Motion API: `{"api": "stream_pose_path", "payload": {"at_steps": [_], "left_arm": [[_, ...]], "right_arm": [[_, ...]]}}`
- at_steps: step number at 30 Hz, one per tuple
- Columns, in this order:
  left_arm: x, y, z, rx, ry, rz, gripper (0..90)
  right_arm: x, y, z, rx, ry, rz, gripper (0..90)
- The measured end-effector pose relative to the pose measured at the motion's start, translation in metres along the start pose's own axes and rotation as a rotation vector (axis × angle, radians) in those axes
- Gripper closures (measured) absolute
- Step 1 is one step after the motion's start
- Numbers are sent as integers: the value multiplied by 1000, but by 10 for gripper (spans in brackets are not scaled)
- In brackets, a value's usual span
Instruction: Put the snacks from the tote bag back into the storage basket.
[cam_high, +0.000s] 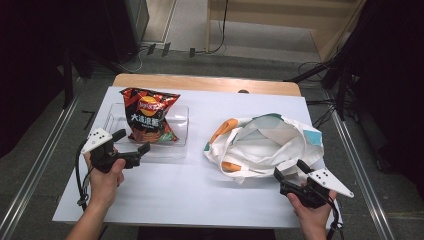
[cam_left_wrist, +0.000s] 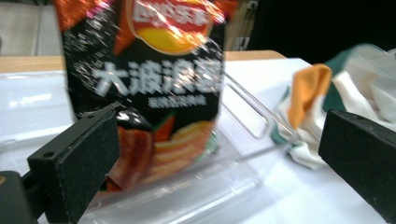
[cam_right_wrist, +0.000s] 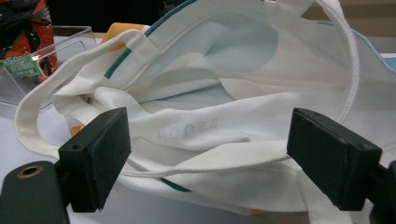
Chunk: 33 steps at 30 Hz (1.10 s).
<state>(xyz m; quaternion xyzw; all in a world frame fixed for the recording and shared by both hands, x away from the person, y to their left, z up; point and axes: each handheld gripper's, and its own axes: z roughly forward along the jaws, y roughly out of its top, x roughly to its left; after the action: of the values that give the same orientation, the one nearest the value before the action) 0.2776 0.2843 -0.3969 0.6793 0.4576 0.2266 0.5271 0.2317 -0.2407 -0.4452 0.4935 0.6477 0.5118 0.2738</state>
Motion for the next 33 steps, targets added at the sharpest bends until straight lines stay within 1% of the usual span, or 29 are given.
{"api": "stream_pose_path", "payload": {"at_steps": [6, 10, 12, 15, 18, 19, 21, 23, 24, 27, 29, 30, 33], "left_arm": [[-11, -20, -4, 32, -25, 17, 0], [-14, -31, -9, 49, -16, 38, 0], [-14, -37, -13, 47, -6, 38, 0], [-11, -43, -21, 43, -4, 30, 0], [-6, -50, -29, 53, 18, 42, 0], [-3, -52, -32, 54, 27, 39, 0], [4, -55, -36, 56, 31, 28, 0], [12, -58, -39, 57, 55, 27, 0], [16, -58, -41, 57, 67, 28, 0], [27, -57, -46, 36, 89, 6, 0], [32, -58, -50, 26, 108, 9, 0], [35, -58, -52, 29, 116, 17, 0], [40, -61, -53, 35, 124, 17, 0]], "right_arm": [[-4, -2, -3, 3, -9, -4, 138], [-9, -4, -8, 1, -20, 3, 138], [-12, -5, -12, 0, -27, 5, 138], [-18, -7, -16, 0, -41, 13, 138], [-25, -10, -22, -4, -58, 15, 138], [-27, -10, -23, -6, -60, 14, 138], [-32, -13, -28, -8, -62, 16, 138], [-37, -16, -31, -7, -67, 12, 137], [-40, -18, -33, -4, -69, 5, 137], [-49, -22, -38, -3, -74, 6, 137], [-56, -24, -41, -3, -74, 14, 137], [-59, -25, -43, -5, -74, 21, 137], [-68, -29, -48, 0, -87, 24, 137]]}}
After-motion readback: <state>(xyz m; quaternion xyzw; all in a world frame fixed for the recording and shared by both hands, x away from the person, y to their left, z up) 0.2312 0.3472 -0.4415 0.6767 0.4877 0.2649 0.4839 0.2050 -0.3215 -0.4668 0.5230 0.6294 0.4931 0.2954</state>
